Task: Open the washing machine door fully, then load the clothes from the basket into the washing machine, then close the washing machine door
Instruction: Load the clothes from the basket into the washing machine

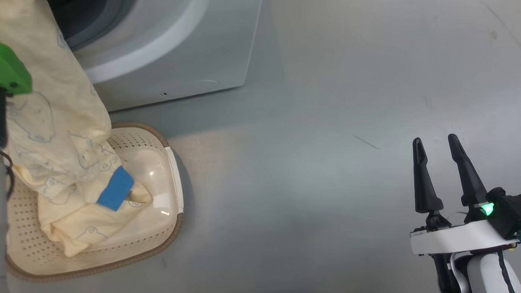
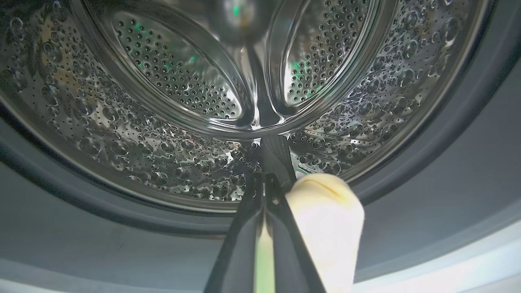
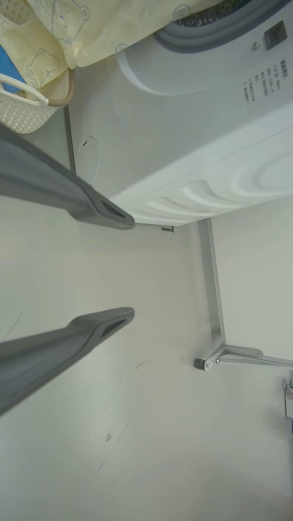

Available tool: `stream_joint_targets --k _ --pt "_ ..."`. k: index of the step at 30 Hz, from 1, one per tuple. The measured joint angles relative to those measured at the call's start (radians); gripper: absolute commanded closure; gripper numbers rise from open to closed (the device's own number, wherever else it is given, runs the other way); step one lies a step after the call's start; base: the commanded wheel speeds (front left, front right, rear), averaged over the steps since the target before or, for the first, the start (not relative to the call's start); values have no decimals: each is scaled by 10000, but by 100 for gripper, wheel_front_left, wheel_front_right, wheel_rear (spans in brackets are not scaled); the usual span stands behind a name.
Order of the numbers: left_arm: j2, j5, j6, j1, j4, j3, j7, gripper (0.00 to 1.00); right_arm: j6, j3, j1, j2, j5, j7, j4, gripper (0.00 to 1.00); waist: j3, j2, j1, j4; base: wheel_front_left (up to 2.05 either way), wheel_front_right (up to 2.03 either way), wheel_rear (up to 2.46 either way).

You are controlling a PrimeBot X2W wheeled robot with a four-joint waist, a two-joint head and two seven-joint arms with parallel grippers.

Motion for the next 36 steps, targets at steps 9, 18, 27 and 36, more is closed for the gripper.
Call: stream_joint_targets --k 9,18,27,36 --pt "752 -198 -100 -1733 142 328 1375 100 4 174 -697 155 244 -2 23 0 1140 0 1 -441 0 0 0" --pt "1785 -69 -163 -3076 307 646 2127 100 6 313 -1524 253 349 -10 29 0 2233 0 2 -909 0 0 0" --pt "2253 368 -21 -3783 125 905 1519 100 8 437 -1858 299 462 -10 207 0 2804 0 1 -1465 0 0 0" --pt "2451 1047 157 -4575 -318 861 128 100 8 437 -2058 337 518 -10 274 0 3027 0 1 -1768 0 0 0"
